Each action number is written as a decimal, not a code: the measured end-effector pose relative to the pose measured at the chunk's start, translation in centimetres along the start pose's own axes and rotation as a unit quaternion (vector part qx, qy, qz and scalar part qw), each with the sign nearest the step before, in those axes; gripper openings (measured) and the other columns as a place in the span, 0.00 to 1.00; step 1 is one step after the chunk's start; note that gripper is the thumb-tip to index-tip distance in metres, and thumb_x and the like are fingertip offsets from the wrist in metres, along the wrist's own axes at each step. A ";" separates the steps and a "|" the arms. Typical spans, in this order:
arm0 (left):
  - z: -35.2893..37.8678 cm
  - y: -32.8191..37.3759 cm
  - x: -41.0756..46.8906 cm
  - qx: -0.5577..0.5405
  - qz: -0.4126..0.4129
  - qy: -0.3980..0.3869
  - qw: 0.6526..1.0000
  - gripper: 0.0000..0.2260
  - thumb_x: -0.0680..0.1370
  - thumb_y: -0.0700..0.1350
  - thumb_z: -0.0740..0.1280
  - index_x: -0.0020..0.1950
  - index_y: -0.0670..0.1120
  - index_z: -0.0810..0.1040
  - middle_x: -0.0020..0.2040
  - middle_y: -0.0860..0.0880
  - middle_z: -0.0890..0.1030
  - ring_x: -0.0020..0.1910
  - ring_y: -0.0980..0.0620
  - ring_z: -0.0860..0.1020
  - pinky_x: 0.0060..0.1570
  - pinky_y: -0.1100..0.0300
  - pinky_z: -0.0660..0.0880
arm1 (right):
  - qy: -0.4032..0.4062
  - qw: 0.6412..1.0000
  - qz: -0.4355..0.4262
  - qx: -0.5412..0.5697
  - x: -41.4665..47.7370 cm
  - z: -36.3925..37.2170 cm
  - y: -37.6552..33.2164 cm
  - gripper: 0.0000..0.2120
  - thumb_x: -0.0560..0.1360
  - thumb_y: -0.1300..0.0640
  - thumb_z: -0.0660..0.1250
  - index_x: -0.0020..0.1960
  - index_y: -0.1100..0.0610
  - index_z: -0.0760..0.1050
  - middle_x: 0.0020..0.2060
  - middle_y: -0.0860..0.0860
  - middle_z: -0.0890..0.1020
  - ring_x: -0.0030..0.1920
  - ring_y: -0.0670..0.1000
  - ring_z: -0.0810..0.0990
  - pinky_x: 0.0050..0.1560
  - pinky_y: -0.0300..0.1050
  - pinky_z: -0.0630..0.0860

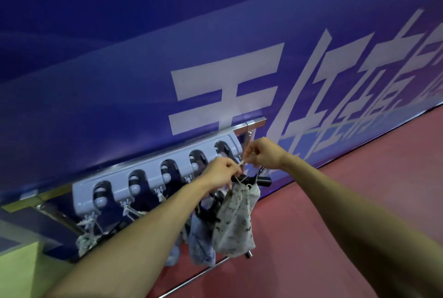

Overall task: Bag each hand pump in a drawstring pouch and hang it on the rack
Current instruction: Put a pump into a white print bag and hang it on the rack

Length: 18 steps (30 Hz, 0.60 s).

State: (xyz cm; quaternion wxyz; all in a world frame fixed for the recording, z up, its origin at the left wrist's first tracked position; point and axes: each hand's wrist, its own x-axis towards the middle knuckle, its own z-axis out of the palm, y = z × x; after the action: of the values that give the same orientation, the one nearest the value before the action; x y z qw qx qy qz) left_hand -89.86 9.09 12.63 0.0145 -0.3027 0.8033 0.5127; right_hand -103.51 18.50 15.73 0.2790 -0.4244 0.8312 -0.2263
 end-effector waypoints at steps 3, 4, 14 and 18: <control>0.5 0.0 1.8 0.099 0.012 0.018 0.995 0.12 0.78 0.41 0.60 0.43 0.46 0.83 0.40 0.51 0.79 0.34 0.55 0.76 0.37 0.64 0.71 | 0.029 0.999 0.017 -0.006 1.5 0.8 1.0 0.10 0.72 0.63 0.71 0.35 0.53 0.75 0.32 0.46 0.79 0.33 0.45 0.79 0.37 0.34 0.73; 0.7 -0.2 2.3 0.133 0.013 0.028 0.991 0.12 0.78 0.41 0.60 0.44 0.45 0.83 0.43 0.50 0.81 0.38 0.53 0.78 0.41 0.61 0.72 | 0.036 0.999 0.022 -0.004 2.0 1.1 1.3 0.10 0.72 0.63 0.72 0.35 0.53 0.76 0.33 0.47 0.80 0.33 0.46 0.79 0.38 0.35 0.74; 4.2 -0.5 5.6 0.375 -0.012 0.130 0.918 0.12 0.79 0.44 0.58 0.49 0.41 0.80 0.54 0.42 0.78 0.54 0.40 0.76 0.54 0.50 0.70 | 0.019 0.996 0.059 0.060 5.6 2.4 5.0 0.08 0.71 0.65 0.72 0.34 0.58 0.80 0.32 0.57 0.82 0.30 0.53 0.81 0.40 0.46 0.83; 5.5 -0.1 5.6 0.409 -0.051 0.145 0.900 0.12 0.79 0.42 0.57 0.52 0.44 0.80 0.55 0.44 0.78 0.55 0.42 0.75 0.58 0.52 0.66 | -0.018 0.996 0.034 0.083 5.6 2.8 6.0 0.13 0.72 0.66 0.71 0.31 0.55 0.77 0.33 0.56 0.82 0.34 0.52 0.80 0.45 0.49 0.83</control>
State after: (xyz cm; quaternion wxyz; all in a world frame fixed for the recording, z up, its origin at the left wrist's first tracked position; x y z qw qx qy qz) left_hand -95.93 11.03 8.04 0.0463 -0.3818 0.9189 0.0880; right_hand -107.85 16.63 8.45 0.3357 -0.3755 0.8181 -0.2775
